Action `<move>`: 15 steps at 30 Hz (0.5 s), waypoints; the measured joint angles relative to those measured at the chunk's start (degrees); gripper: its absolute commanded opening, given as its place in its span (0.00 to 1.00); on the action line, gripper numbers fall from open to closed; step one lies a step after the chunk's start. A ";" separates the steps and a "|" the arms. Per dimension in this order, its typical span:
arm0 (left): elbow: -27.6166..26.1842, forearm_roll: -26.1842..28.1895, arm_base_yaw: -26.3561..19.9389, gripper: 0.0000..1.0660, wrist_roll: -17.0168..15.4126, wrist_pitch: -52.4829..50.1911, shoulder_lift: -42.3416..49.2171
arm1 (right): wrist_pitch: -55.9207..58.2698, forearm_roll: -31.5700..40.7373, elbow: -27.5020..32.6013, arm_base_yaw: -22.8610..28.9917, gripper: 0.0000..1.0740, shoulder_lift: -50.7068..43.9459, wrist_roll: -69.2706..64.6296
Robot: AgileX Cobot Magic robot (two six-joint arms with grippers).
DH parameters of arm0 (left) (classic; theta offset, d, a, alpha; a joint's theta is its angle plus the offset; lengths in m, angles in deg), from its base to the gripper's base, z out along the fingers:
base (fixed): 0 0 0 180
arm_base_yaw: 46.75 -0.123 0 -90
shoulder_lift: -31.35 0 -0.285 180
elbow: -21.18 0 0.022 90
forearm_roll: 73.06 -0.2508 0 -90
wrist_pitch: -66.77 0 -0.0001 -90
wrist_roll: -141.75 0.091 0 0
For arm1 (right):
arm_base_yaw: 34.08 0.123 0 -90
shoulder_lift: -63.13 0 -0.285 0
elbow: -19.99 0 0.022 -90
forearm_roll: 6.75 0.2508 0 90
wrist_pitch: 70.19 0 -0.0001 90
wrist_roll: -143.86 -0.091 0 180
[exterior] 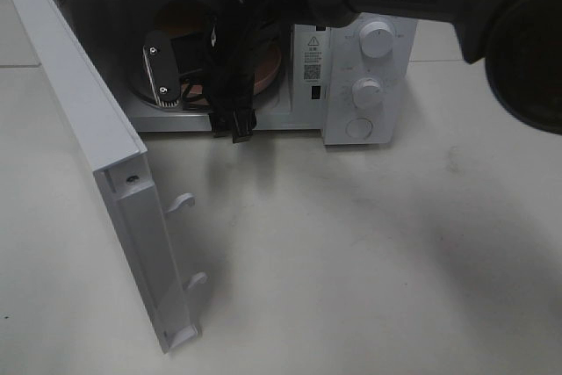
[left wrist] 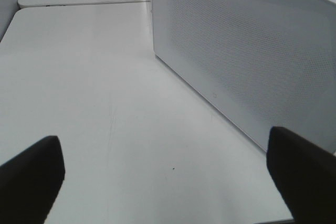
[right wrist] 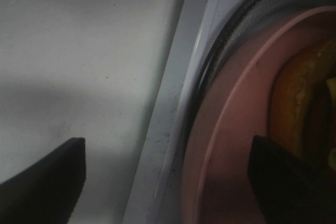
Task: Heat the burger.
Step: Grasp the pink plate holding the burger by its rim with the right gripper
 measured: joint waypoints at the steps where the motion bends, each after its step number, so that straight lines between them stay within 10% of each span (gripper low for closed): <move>1: 0.00 0.00 0.00 0.94 0.00 0.00 0.00 | 1.03 0.11 -2.41 0.00 0.75 1.78 -0.92; 11: 0.00 0.00 0.00 0.94 0.00 0.00 0.00 | 3.95 0.40 -9.74 0.00 0.66 7.62 -4.01; 15: 0.00 -0.29 0.00 0.94 0.00 0.00 0.00 | 4.64 0.46 -10.31 0.00 0.36 8.25 -6.07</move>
